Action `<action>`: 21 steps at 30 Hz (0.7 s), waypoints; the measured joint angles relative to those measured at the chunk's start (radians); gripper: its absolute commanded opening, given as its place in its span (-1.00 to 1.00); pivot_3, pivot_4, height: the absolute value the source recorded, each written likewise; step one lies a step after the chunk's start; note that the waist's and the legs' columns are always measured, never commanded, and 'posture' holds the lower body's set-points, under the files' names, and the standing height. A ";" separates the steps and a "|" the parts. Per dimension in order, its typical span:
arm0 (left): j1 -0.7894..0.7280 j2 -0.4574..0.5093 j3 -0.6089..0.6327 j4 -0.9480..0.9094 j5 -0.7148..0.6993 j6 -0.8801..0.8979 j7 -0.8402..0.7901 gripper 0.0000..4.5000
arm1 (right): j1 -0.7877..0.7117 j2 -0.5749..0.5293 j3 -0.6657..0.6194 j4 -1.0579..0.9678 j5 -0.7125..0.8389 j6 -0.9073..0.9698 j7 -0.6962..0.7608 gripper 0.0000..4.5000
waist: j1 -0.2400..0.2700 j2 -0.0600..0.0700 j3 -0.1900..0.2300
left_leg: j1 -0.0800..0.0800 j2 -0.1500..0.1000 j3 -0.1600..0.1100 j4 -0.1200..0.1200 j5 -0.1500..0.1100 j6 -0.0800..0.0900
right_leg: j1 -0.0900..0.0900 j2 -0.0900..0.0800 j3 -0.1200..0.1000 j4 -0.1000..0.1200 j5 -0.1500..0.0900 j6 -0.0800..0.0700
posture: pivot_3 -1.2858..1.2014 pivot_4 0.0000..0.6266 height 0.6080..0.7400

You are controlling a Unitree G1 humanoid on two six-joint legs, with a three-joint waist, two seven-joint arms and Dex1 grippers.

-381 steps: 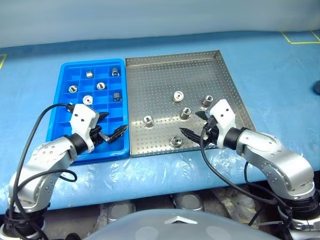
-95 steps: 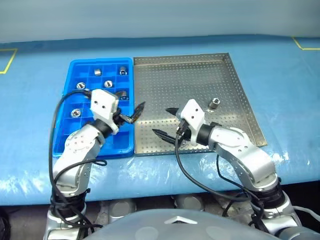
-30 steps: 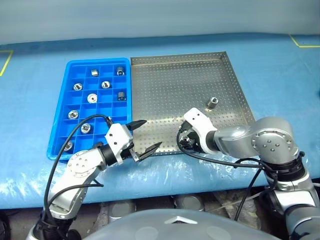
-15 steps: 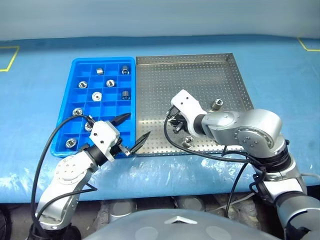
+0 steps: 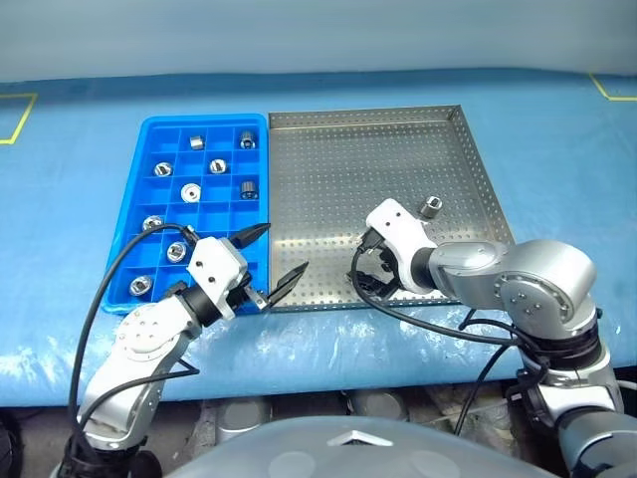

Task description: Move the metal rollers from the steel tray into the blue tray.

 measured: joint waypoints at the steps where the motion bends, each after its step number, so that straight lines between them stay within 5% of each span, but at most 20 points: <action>1: -0.003 0.001 -0.001 0.002 -0.001 0.000 -0.005 1.00 | 0.009 -0.001 -0.005 -0.003 0.003 0.000 -0.001 0.99 | -0.003 0.000 0.000 | 0.000 0.000 0.000 0.000 0.000 0.000 | 0.000 0.000 0.000 0.000 0.000 0.000 | 0.00 -0.52 1.00; 15: -0.002 0.041 -0.039 0.006 -0.001 0.010 -0.068 1.00 | 0.093 0.042 -0.028 0.021 0.046 -0.003 -0.094 0.99 | -0.014 0.000 0.000 | 0.000 0.000 0.000 0.000 0.000 0.000 | 0.000 0.000 0.000 0.000 -0.001 0.001 | 0.01 -0.52 1.00; 18: -0.001 0.041 -0.040 0.006 -0.001 0.015 -0.069 1.00 | 0.091 0.047 -0.027 0.028 0.062 -0.004 -0.104 0.76 | -0.014 0.000 0.000 | 0.000 0.000 0.000 0.000 0.000 0.000 | 0.000 0.000 0.000 0.000 -0.001 0.001 | 0.01 -0.52 1.00; 21: -0.001 0.041 -0.041 0.006 -0.001 0.017 -0.071 1.00 | 0.089 0.049 -0.019 0.029 0.092 -0.003 -0.115 0.32 | -0.013 0.000 0.000 | 0.000 0.000 0.000 0.000 0.000 0.000 | 0.000 0.000 0.000 0.000 -0.001 0.000 | 0.01 -0.52 1.00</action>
